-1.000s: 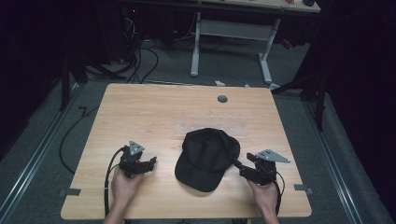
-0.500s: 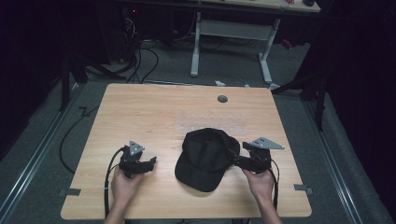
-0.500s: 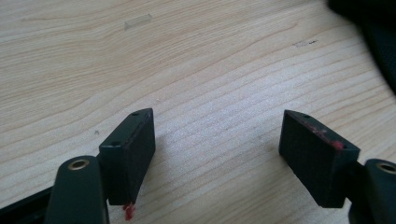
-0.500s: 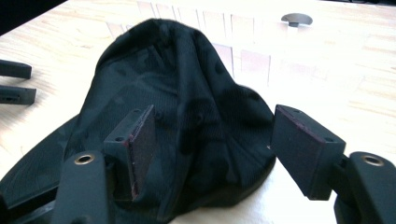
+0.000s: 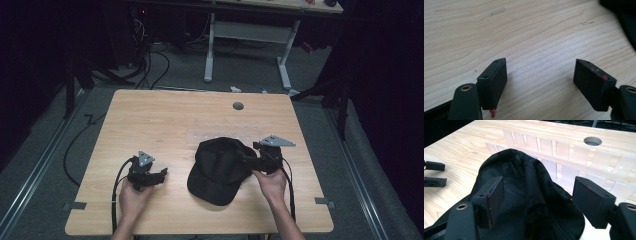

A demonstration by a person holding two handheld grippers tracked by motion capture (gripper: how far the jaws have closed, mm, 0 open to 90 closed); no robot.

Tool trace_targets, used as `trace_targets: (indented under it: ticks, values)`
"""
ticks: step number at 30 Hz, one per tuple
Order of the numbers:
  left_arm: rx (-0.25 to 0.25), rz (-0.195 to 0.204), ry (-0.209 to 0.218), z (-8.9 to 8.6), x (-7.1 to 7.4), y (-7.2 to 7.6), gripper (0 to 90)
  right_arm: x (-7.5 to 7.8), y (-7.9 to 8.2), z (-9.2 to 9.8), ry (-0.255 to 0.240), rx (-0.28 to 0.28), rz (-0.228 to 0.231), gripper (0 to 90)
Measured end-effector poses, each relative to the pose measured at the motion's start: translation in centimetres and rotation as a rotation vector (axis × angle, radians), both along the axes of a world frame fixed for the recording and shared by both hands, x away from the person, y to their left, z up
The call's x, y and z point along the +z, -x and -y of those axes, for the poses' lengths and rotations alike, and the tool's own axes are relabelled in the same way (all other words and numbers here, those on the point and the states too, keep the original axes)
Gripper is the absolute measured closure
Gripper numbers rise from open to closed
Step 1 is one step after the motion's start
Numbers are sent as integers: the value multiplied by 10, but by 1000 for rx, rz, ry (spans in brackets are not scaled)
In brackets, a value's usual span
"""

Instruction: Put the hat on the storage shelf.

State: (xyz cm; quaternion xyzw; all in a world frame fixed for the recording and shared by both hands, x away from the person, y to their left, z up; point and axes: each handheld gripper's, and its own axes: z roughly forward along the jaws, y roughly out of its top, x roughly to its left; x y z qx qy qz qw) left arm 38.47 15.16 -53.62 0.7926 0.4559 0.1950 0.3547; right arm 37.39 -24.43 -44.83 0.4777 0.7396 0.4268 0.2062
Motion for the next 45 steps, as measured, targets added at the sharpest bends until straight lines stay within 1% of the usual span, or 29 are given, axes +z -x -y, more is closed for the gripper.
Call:
trace_targets:
  ticks: [3,4,7,10,13,16,21,24,26,27,29,30,31,32,34,36,42,45]
  values:
    - [0,0,0,0,0,0,273,-1,-9,-5,-2,9,-21,263]
    - [0,0,0,0,0,0,273,-1,-9,-5,-2,9,-21,263]
    - [0,0,0,0,0,0,273,-4,-16,-9,5,17,-44,266]
    - [0,0,0,0,0,0,273,-7,-22,-13,16,25,-49,265]
    - [0,0,0,0,0,0,273,-8,-26,-16,16,30,-53,259]
    - [0,0,0,0,0,0,273,-8,-29,-19,12,34,-46,261]
    - [0,0,0,0,0,0,273,-15,-35,-20,20,26,-70,273]
    - [0,0,0,0,0,0,272,-18,-37,-20,30,27,-71,287]
    - [0,-1,1,0,0,0,273,-21,-40,-21,18,33,-84,295]
    - [-1,-1,1,0,0,0,272,-25,-43,-22,38,29,-85,322]
    - [0,-1,-1,0,0,0,271,-26,-44,-21,34,24,-88,323]
    - [0,-1,0,0,0,0,270,-28,-45,-19,15,26,-95,351]
    - [-1,-1,0,0,0,0,270,-28,-45,-19,15,26,-95,351]
    - [-2,-1,0,0,0,0,270,-28,-44,-19,15,27,-94,369]
    - [-1,-1,0,0,0,0,269,-27,-44,-21,29,37,-83,435]
    - [-1,-1,0,0,0,0,269,-28,-43,-23,36,40,-84,489]
    - [-3,0,-1,0,0,0,268,-30,-42,-21,21,57,-89,626]
    - [-6,0,-2,0,0,0,268,-30,-40,-22,27,78,-83,698]
